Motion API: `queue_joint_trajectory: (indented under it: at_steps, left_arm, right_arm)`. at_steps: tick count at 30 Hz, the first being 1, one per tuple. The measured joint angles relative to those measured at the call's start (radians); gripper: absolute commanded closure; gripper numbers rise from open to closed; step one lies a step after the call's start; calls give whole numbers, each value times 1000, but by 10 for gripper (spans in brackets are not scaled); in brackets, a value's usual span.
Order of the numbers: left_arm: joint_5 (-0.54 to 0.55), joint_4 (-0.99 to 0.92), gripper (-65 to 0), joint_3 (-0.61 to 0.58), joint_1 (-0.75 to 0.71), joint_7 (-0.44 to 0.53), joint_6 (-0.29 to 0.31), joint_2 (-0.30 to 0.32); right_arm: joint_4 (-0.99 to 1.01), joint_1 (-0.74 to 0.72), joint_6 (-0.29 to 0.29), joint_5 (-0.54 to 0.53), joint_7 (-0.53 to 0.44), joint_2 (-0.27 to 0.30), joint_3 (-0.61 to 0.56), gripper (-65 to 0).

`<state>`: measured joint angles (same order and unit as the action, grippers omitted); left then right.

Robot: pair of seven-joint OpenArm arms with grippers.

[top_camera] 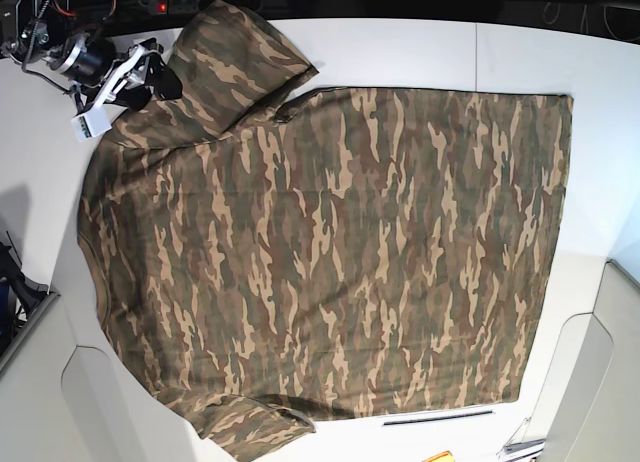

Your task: Fold the T-shirt properly

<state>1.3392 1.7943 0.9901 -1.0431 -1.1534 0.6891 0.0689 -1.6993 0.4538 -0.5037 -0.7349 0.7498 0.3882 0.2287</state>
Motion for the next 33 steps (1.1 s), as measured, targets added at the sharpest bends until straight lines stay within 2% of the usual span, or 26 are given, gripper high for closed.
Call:
queue_joint_trajectory:
  at_steps: [6,10,14,20,22,25,27,33]
  left_arm:
    - [-20,37,-460,-113,-8,-13,0,-13]
    - [-38,38,-460,-245,-20,-22,0,-11]
    - [-149,41,-460,-335,-21,112,0,-13]
    - [-307,126,-460,-454,-14,196,0,-11]
    - [-381,170,-459,-473,6,219,0,-12]
    - [-454,219,-460,-473,57,255,-39,-11]
    - [-484,246,-460,-472,89,260,-77,-8]
    - [-536,257,-460,-473,202,276,-125,-12]
  right_arm:
    - [1,-8,0,-1,8,3,0,-347]
    - [1,-8,0,-1,7,2,0,-347]
    - [1,-8,0,-1,7,3,0,-347]
    - [1,-8,1,-1,7,3,0,-347]
    - [2,-8,2,-1,7,3,0,-347]
    - [2,-8,2,-1,7,3,0,-347]
    - [2,-8,2,-1,7,2,0,-347]
    - [2,-8,2,-1,7,3,0,-347]
